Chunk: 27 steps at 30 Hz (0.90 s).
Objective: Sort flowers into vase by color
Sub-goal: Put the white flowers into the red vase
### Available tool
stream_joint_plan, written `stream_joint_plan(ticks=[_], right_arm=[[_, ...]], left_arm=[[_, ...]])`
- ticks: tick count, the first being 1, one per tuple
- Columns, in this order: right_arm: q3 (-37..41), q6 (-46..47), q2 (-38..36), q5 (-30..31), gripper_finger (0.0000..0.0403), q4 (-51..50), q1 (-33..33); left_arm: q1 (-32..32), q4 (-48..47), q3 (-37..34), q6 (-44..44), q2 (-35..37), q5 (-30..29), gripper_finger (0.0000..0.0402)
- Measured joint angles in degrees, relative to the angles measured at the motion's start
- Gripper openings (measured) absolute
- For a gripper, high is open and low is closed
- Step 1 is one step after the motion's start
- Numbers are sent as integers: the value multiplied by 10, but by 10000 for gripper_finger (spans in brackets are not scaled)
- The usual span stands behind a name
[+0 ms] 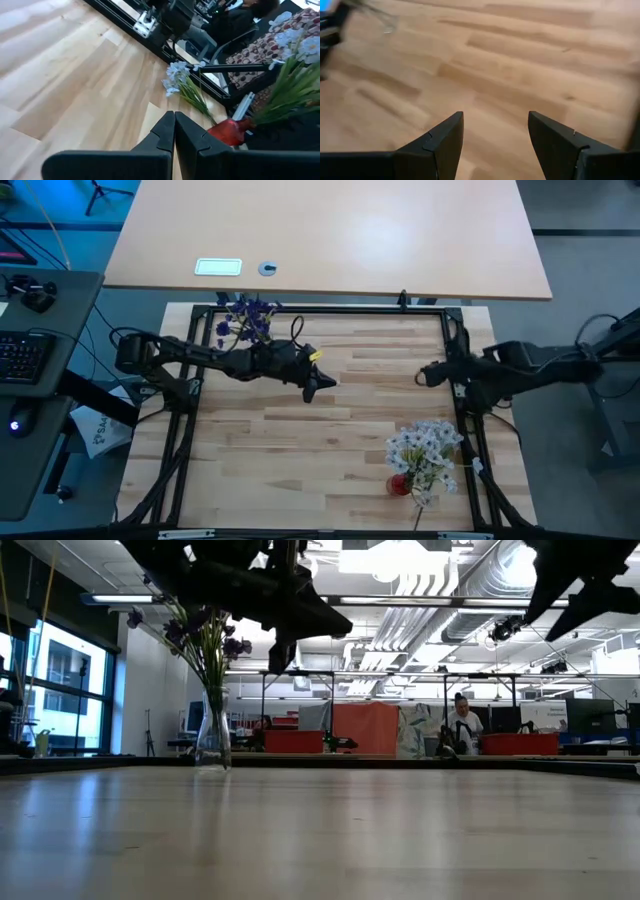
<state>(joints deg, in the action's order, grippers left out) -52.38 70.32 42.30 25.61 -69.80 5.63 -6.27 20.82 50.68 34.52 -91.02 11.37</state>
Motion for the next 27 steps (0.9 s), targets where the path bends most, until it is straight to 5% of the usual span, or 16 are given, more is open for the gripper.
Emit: stream_joint_plan(ticks=[6,11,15,22,27], right_arm=[[39,-131,7,-155,215,5,-173],[104,-200,9,-264,215,-12,-242],[143,-189,-16,-359,211,32,-246],[137,-119,-8,-396,192,41,-207],[137,-84,31,-395,184,142,-189]], left_arm=[[14,0,0,8,0,0,0],[19,0,0,8,0,-3,0],[19,0,0,8,0,-2,0],[23,-1,0,-12,0,0,0],[19,-1,0,-22,0,1,0]])
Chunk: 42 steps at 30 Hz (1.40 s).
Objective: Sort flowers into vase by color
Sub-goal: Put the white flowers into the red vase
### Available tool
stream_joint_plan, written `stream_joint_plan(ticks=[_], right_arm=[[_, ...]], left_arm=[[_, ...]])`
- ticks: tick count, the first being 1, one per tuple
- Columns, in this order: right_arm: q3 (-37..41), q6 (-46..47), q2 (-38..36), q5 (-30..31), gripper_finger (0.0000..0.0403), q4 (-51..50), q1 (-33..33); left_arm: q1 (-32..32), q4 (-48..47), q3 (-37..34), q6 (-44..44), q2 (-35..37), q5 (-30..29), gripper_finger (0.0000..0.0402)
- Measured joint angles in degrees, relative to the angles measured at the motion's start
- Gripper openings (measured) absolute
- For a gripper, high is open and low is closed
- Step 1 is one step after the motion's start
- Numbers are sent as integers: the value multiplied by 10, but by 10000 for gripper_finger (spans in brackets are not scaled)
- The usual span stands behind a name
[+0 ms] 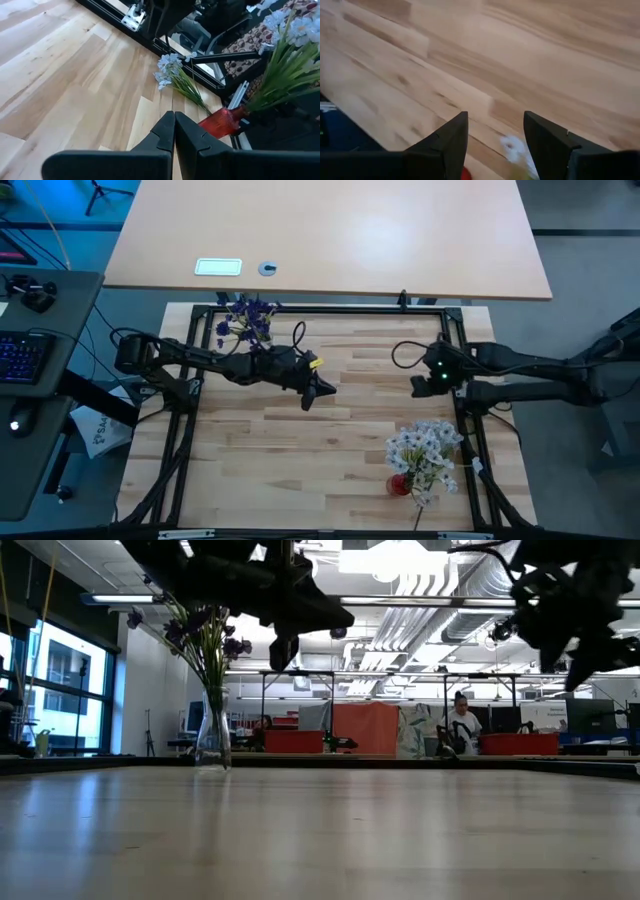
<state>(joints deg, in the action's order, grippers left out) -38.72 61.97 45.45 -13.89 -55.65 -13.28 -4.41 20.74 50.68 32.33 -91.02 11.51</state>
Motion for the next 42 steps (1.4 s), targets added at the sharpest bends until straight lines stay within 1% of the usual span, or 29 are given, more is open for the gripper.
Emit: stream_joint_plan(ticks=[2,4,7,10,13,16,21,23,27,33,37,42], right_arm=[[0,-1,23,15,184,13,4],[0,-10,47,26,184,4,6],[2,-22,69,28,184,-20,6],[2,-14,75,23,184,-53,11],[2,10,70,21,184,-82,33],[2,49,62,21,184,-93,67],[2,130,59,32,184,-89,138],[2,166,59,30,184,-89,173],[2,231,59,2,184,-95,253],[2,342,64,14,184,-93,351],[2,371,79,16,184,-91,380],[2,383,123,14,184,-88,385]], left_arm=[[-2,0,0,0,0,0,0],[-5,0,0,-3,0,3,0],[-6,-10,0,-15,0,29,0],[-5,-36,0,-14,0,51,0],[-1,-58,0,-16,0,64,0],[3,-76,0,-34,0,64,0],[3,-76,0,-45,0,64,0],[3,-76,0,-44,0,65,0],[3,-77,0,-48,0,70,0],[3,-76,0,-67,0,72,0],[3,-77,0,-71,0,72,0],[2,-76,0,-81,0,72,0]])
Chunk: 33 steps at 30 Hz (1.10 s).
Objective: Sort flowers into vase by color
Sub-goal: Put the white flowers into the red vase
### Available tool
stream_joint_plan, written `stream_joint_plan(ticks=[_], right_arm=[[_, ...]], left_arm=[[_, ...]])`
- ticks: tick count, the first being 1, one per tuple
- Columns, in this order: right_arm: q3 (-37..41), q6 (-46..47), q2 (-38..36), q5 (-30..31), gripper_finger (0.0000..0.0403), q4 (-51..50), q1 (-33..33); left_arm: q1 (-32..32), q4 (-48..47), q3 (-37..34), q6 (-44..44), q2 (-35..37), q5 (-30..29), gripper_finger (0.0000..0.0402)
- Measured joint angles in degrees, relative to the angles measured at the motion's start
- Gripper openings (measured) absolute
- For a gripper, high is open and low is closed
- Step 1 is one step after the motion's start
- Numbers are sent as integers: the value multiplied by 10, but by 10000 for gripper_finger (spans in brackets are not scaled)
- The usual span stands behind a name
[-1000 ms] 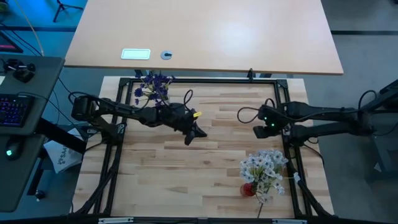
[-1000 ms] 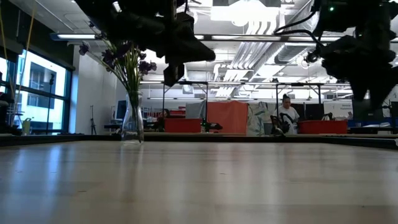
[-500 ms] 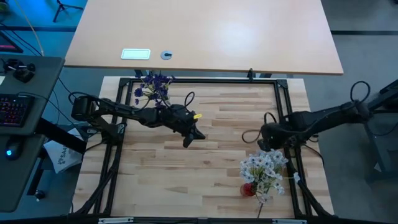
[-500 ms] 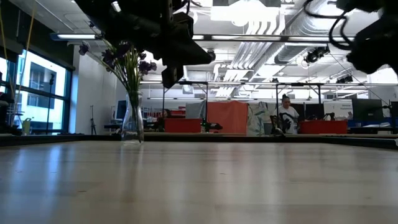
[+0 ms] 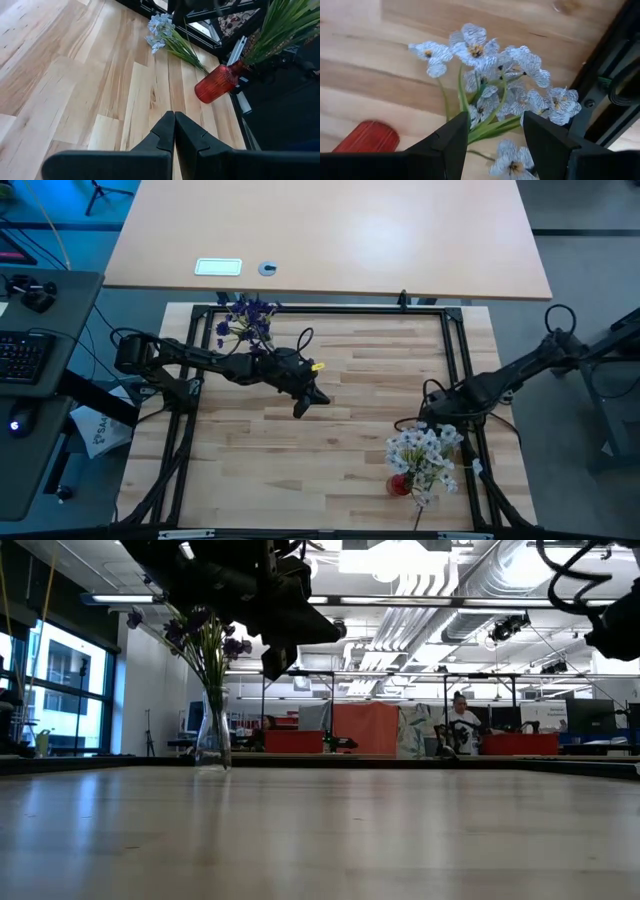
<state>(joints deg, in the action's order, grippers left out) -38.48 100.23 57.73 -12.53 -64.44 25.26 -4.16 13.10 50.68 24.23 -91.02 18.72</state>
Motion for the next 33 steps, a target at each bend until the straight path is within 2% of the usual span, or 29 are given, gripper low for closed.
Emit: stream_joint_plan(ticks=[11,15,20,27,30,33], right_arm=[[2,-49,119,-23,184,49,-1],[48,-51,137,-74,184,152,-1],[101,2,138,-85,184,207,-1],[100,-14,138,-24,172,220,-24],[90,-47,138,20,140,221,-58],[75,-110,138,58,90,219,-101]], left_arm=[[-4,0,0,-16,0,0,0],[-12,0,0,-19,0,0,0],[-18,0,0,-20,0,2,0],[-25,0,0,-30,0,2,0],[-31,3,0,-34,0,1,0],[-39,14,0,-34,0,1,0]])
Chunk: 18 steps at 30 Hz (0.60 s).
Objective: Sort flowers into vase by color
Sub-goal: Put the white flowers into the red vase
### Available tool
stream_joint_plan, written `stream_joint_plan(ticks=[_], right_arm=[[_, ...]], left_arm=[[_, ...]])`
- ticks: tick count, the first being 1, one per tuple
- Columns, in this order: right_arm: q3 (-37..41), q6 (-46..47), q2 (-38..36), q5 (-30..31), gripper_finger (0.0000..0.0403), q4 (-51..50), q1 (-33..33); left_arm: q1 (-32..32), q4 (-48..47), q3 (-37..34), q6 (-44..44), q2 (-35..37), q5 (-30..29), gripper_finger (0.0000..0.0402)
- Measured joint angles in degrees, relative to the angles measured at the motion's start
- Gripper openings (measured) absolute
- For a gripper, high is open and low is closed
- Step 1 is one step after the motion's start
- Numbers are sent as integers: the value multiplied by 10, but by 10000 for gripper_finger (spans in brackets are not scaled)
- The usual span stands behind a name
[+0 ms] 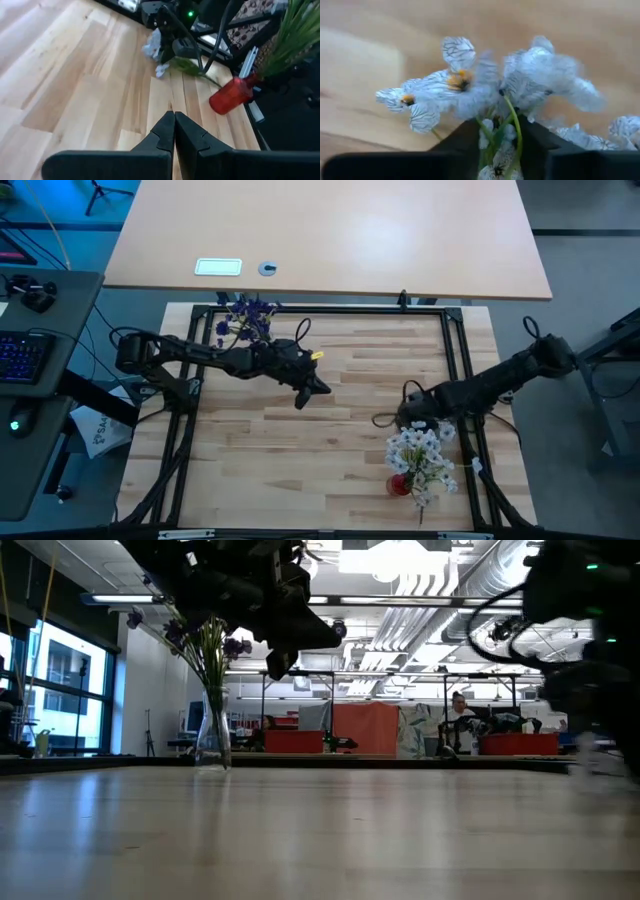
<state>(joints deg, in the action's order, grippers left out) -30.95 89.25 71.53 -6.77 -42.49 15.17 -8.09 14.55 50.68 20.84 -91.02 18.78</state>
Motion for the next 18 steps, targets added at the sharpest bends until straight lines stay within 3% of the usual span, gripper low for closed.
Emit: stream_joint_plan(ticks=[4,11,18], right_arm=[[-31,-121,0,47,14,-7,-68],[-112,-354,0,116,7,-23,-211],[-236,-569,0,166,3,-23,-335]], left_arm=[[-10,28,0,11,0,0,0],[-17,63,0,46,8,2,0],[-16,64,0,56,64,-1,0]])
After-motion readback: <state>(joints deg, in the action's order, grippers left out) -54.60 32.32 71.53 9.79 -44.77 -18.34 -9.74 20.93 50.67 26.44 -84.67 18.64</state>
